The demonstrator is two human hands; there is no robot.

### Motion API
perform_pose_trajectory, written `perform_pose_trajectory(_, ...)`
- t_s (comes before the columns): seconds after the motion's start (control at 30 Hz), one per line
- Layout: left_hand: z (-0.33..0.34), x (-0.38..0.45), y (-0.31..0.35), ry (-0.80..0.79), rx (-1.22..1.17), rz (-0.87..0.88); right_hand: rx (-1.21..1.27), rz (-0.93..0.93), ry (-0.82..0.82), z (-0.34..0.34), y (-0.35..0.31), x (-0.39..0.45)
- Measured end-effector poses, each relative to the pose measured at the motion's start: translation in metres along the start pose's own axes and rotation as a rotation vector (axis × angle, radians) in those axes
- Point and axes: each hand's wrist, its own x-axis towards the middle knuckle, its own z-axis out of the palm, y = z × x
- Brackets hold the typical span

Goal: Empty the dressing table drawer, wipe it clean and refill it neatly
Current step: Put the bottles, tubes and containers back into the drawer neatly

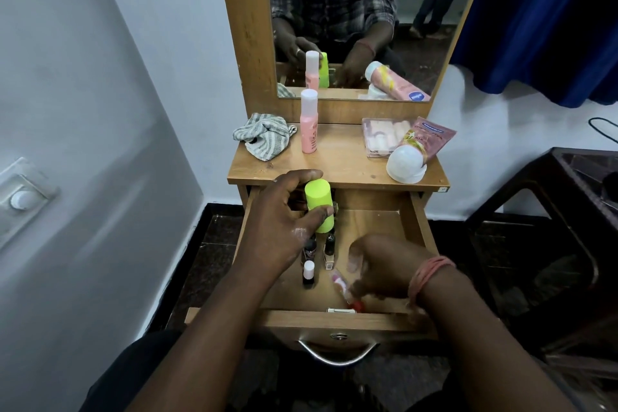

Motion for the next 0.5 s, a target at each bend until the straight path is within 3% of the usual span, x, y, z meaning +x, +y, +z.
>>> perform_pose_trajectory(0.23, 0.002, 0.000, -0.001, -0.011, 0.045, 0.009, -0.147, 0.084, 0.105, 0.031, -0.017, 0.017)
perform_pose_trajectory(0.37, -0.001, 0.001, -0.002, -0.002, 0.055, 0.005, -0.068, 0.099, 0.035, 0.019, -0.016, 0.016)
perform_pose_trajectory(0.5, -0.001, 0.003, -0.001, 0.001, 0.065, 0.018, -0.037, 0.054, 0.087, 0.009, -0.011, 0.014)
